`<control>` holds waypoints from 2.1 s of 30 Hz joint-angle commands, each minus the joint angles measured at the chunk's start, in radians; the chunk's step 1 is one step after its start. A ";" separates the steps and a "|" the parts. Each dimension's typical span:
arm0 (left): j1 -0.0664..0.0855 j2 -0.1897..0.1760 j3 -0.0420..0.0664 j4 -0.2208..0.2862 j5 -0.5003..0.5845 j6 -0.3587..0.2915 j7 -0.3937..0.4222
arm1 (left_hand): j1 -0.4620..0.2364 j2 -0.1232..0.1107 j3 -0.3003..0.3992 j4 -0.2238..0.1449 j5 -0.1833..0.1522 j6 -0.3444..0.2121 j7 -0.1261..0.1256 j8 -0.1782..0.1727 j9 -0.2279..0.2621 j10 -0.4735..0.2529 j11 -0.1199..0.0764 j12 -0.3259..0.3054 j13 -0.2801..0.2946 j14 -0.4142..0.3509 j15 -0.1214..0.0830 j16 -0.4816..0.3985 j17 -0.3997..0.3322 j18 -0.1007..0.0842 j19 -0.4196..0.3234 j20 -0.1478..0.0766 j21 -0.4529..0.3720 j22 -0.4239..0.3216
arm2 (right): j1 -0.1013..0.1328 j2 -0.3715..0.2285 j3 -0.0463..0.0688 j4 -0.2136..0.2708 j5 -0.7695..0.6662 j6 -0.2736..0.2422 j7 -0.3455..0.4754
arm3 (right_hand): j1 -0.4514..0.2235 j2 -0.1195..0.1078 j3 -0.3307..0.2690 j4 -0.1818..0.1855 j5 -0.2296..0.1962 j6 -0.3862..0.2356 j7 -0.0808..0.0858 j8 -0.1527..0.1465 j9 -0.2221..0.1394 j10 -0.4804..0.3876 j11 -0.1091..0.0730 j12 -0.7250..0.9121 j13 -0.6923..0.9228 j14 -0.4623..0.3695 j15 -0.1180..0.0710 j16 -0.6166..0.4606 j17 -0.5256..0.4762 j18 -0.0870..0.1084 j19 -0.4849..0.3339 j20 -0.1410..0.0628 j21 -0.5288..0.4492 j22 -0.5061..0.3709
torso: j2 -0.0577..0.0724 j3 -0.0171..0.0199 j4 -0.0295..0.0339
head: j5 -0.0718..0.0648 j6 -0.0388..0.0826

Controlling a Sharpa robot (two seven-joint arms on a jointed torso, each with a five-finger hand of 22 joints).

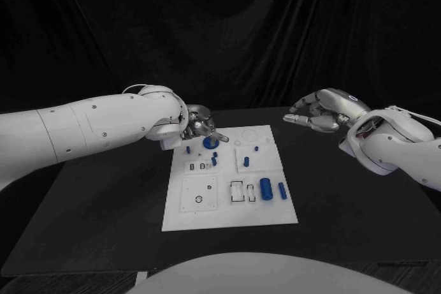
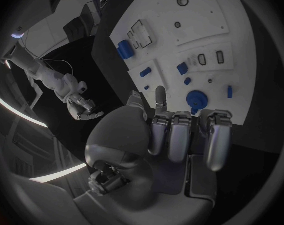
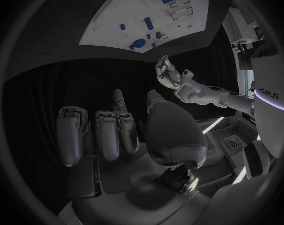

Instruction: Assemble the parts on the task board

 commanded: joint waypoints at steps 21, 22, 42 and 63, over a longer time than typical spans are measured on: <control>-0.007 0.101 0.001 -0.118 -0.088 0.164 -0.171 | -0.056 0.004 0.073 -0.038 0.033 0.085 0.008 -0.304 -0.035 0.105 0.000 0.002 0.262 0.106 -0.006 -0.004 0.263 -0.008 0.024 -0.012 -0.007 0.203 | -0.017 0.014 0.001 -0.011 0.000 0.039 -0.023 | 0.035 0.025 -0.013 -0.003 0.080 0.005 0.001 0.006 -0.009 0.103 0.010 0.004 0.263 0.099 0.009 -0.006 0.234 0.009 0.061 0.011 -0.009 0.231 | -0.013 -0.0030 0.0043 | 0.011 0.000; -0.008 0.104 0.001 -0.122 -0.088 0.165 -0.170 | -0.060 0.003 0.075 -0.039 0.028 0.087 0.011 -0.319 -0.039 0.105 0.002 0.002 0.262 0.106 -0.004 -0.004 0.263 -0.007 0.020 -0.010 -0.009 0.200 | -0.017 0.015 0.001 -0.011 0.000 0.040 -0.023 | 0.035 0.026 -0.013 -0.002 0.081 0.005 0.001 0.006 -0.009 0.103 0.010 0.004 0.263 0.098 0.009 -0.006 0.233 0.009 0.061 0.011 -0.009 0.231 | -0.013 -0.0027 0.0045 | 0.011 0.000; -0.026 0.128 0.001 -0.174 -0.088 0.145 -0.095 | -0.097 -0.002 0.138 -0.091 0.020 0.027 0.081 -0.581 -0.200 0.105 0.070 0.002 0.262 0.106 0.062 -0.004 0.263 0.001 -0.013 0.058 -0.031 0.184 | -0.031 0.018 0.001 -0.021 0.000 0.047 -0.024 | 0.020 0.038 -0.019 0.004 0.076 0.007 0.002 0.007 -0.010 0.103 0.011 0.004 0.263 0.097 0.010 -0.009 0.228 0.011 0.058 0.012 -0.015 0.229 | -0.016 -0.0032 0.0049 | 0.013 0.000; -0.072 0.162 0.001 -0.238 -0.088 0.164 -0.120 | -0.146 -0.019 0.167 -0.099 0.008 0.122 0.001 -0.355 0.155 0.105 -0.004 0.002 0.262 0.106 -0.007 -0.004 0.263 0.001 -0.007 -0.009 -0.038 0.195 | -0.035 0.021 0.001 -0.028 0.000 0.046 -0.018 | 0.022 0.041 -0.026 0.000 0.076 0.036 0.000 0.025 -0.003 0.103 0.013 0.004 0.263 0.098 0.012 -0.008 0.230 0.010 0.059 0.014 -0.014 0.229 | -0.019 -0.0020 0.0040 | 0.019 0.000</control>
